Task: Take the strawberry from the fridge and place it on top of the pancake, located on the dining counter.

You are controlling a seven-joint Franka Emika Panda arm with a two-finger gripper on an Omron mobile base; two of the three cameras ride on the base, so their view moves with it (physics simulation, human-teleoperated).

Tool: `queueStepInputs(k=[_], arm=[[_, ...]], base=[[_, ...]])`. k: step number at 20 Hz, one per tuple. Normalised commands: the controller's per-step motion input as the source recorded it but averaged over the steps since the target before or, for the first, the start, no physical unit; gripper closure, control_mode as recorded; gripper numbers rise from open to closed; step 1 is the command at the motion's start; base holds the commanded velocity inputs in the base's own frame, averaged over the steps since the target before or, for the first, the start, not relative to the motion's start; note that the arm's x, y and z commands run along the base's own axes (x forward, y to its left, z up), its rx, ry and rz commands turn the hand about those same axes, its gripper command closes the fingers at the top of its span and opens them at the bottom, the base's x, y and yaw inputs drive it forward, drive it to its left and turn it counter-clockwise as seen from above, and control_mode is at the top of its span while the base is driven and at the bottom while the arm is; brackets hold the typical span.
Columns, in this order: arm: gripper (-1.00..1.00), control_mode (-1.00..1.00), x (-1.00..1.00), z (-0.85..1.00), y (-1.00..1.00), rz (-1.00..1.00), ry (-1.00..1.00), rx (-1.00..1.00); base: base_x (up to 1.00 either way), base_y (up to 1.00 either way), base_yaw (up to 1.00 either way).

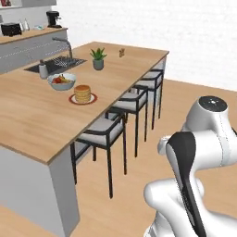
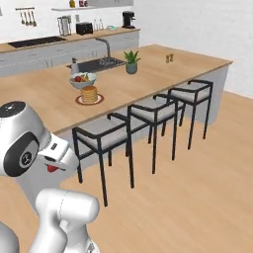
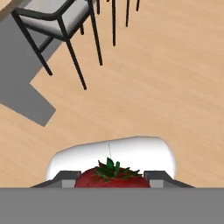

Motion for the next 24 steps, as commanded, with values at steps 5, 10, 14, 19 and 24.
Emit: queueStepInputs(k=[5,10,14,19,24], arm=[[1.0,1.0,0.0,0.0,0.0,0.0,0.0,0.0],[1.0,1.0,0.0,0.0,0.0,0.0,0.0,0.0],[1.0,1.0,0.0,0.0,0.0,0.0,0.0,0.0],[1.0,1.0,0.0,0.0,0.0,0.0,0.0,0.0],[1.0,1.0,0.0,0.0,0.0,0.0,0.0,0.0]], base=[[0.57,-0.98,0.6],[0.57,-0.86,0.68],[0.52,-0.83,0.71],[0.36,-0.98,0.64],[0.35,-0.86,0.61]])
